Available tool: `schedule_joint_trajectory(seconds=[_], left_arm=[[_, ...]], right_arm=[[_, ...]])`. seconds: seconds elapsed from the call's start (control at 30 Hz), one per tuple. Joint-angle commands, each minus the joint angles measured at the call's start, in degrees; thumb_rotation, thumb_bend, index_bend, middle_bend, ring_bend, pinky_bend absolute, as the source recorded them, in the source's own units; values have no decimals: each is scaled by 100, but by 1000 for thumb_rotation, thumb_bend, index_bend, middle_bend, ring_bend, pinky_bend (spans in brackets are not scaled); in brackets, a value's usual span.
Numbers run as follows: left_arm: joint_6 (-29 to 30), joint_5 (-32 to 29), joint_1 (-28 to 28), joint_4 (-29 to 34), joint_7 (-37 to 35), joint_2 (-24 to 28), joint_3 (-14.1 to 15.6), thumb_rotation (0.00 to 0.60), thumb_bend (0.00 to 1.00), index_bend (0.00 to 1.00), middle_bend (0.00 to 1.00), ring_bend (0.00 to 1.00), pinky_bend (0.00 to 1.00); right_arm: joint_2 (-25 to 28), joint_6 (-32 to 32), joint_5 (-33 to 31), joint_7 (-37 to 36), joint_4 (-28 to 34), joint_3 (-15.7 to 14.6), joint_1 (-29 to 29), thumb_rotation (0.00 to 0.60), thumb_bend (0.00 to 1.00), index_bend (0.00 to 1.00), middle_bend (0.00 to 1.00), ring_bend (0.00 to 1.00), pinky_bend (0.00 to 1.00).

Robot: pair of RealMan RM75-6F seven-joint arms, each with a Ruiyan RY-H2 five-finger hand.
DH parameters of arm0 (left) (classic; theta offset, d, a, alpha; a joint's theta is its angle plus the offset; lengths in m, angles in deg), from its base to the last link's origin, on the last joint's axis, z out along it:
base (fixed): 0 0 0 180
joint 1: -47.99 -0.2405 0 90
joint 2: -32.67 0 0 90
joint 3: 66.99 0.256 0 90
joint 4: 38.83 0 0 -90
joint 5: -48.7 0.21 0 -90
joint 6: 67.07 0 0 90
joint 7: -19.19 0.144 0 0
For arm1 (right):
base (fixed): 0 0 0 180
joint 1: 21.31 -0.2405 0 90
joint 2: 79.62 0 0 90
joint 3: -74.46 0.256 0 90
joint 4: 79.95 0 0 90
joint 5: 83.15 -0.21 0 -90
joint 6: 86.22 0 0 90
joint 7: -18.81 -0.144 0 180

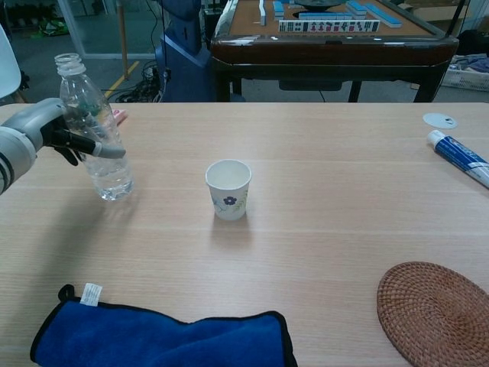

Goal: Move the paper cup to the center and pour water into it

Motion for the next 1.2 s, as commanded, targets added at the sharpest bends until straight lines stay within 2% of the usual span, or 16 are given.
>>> schedule_joint_trajectory(seconds=[0.03,0.2,0.4,0.6,0.97,1.2], left_arm=[[-24,16,5,-18,-17,0,19,600,46,560,585,436,421],[-75,17,7,-37,9,22,77,600,46,549,487,364,388],[-147,-13,6,-41,35,49,132,600,46,518,414,309,357],[-163,-35,11,-54,53,65,152,600,46,382,323,249,329],[-215,-32,16,-20,58,111,203,600,46,237,233,178,281],[-216,91,-35,-6,-93,139,239,600,46,228,229,174,270]], right_arm=[[3,-7,3,-5,0,1,1,600,0,209,155,64,294],[4,-18,8,-8,-4,-1,6,600,0,210,155,64,294],[0,-21,16,1,-7,-5,7,600,0,210,155,64,294],[5,-13,9,5,1,-3,5,600,0,210,155,64,294],[6,-33,22,2,-3,-7,11,600,0,209,155,64,294],[2,-17,28,13,-2,-13,5,600,0,210,155,64,294]])
